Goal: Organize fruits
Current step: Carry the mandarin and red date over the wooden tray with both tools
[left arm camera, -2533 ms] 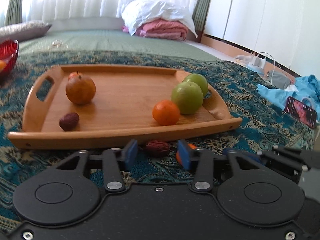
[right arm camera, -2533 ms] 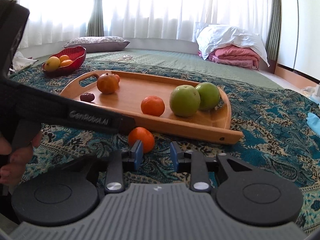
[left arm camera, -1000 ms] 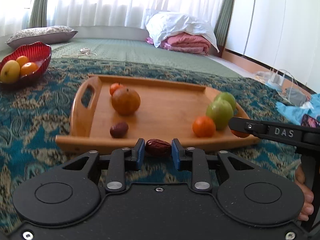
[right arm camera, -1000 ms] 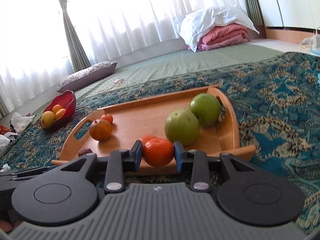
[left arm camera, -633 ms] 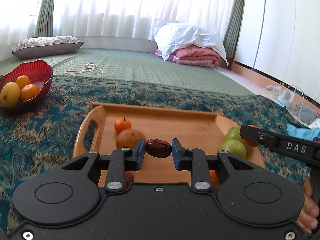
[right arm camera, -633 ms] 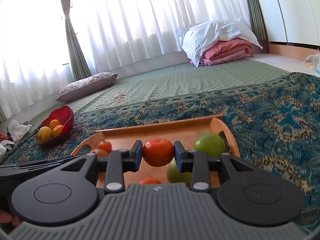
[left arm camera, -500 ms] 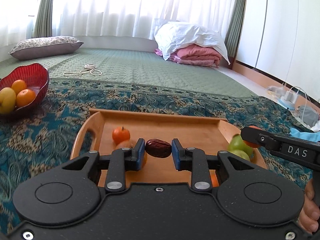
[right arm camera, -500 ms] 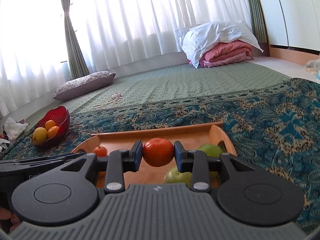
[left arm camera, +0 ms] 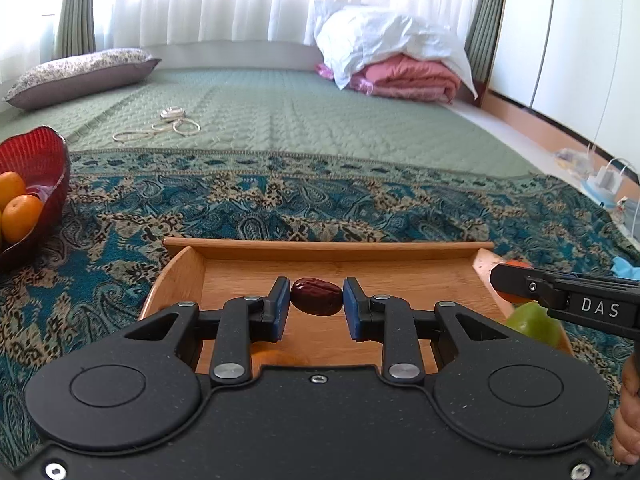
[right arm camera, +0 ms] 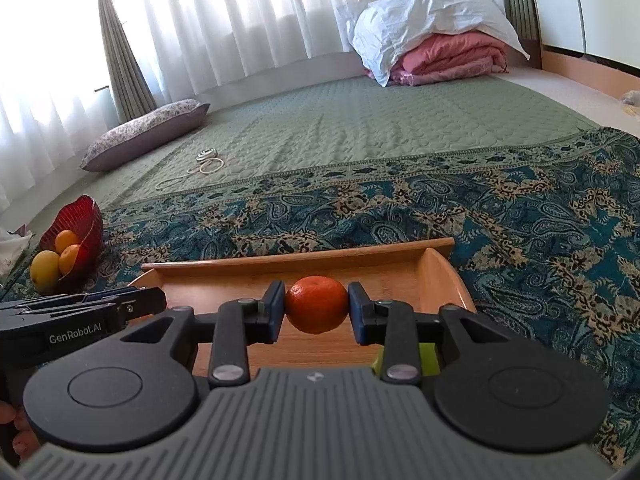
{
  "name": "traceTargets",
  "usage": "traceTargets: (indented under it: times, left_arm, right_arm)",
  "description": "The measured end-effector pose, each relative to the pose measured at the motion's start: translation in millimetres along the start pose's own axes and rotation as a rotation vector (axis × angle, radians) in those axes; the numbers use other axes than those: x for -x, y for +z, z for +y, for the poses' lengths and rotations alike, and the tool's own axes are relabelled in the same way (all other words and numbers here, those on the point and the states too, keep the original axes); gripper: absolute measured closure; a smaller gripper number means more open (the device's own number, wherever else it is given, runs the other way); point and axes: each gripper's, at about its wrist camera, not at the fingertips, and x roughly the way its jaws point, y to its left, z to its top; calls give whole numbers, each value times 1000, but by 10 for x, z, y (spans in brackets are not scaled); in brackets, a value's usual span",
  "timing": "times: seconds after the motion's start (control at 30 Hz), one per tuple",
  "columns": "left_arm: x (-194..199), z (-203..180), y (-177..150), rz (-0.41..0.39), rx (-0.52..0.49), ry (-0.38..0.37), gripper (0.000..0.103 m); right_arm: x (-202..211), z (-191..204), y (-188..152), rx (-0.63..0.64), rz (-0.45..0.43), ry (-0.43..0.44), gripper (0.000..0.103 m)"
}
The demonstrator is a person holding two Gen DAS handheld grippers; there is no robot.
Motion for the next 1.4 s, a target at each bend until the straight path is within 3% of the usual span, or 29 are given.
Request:
traceTargets:
  times: [0.4, 0.97, 1.4]
  left_arm:
    - [-413, 58, 58, 111, 19, 25, 76]
    - [-514, 10, -26, 152, -21, 53, 76]
    - [-546, 25, -54, 169, -8, 53, 76]
  right_arm:
    - [-391, -40, -27, -15, 128, -27, 65]
    - [-581, 220, 6, 160, 224, -75, 65]
    - [-665, 284, 32, 196, 266, -83, 65]
